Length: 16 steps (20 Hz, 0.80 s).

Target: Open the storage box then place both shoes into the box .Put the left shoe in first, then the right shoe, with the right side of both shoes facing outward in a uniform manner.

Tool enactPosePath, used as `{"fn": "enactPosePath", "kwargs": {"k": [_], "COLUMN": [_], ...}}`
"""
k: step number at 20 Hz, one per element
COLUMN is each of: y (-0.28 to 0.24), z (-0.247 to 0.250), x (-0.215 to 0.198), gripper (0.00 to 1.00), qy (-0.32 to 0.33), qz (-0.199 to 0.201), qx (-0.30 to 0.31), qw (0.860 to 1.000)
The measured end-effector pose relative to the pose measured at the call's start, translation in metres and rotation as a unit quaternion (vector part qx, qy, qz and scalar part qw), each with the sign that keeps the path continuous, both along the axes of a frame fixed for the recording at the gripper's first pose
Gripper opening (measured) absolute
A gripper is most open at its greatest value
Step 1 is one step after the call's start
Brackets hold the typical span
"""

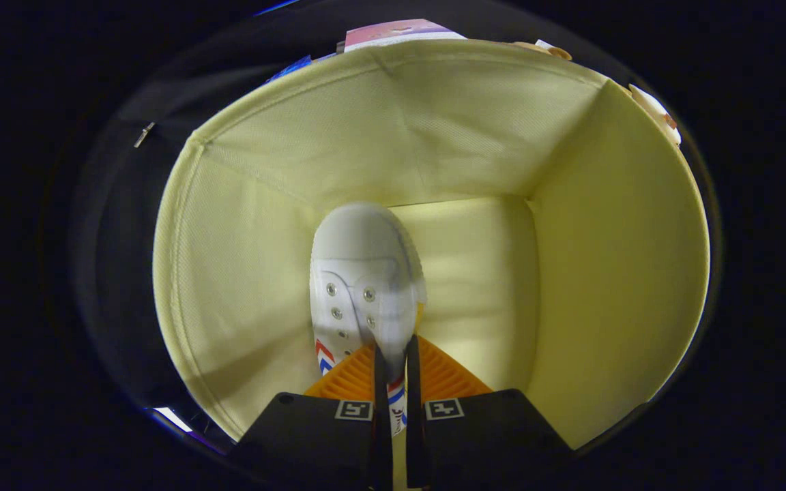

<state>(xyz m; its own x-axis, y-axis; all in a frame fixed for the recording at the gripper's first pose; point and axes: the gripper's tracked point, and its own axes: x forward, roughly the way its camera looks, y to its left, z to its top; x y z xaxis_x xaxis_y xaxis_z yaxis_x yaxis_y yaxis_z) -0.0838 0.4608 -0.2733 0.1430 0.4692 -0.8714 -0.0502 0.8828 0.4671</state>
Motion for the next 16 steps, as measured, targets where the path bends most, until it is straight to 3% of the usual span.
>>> {"fn": "enactPosePath", "kwargs": {"k": [3,4,5,7,8,11,16], "y": [0.003,0.000,-0.003,-0.003,-0.004,-0.015,-0.044], "z": [-0.001,0.000,0.002,0.010,0.015,0.031,0.091], "x": [0.000,0.001,0.003,0.004,0.005,0.006,0.012], "gripper": [0.28,0.29,0.36,0.61,0.63,0.88,0.90], "qy": [-0.004,-0.010,-0.014,-0.017,-0.019,-0.036,-0.077], "qz": [0.010,0.013,0.014,0.017,0.018,0.028,0.041], "qx": [-0.001,-0.004,-0.004,0.014,0.020,0.033,0.098], "qw": [1.000,1.000,1.000,1.000,0.999,0.998,0.991]}}
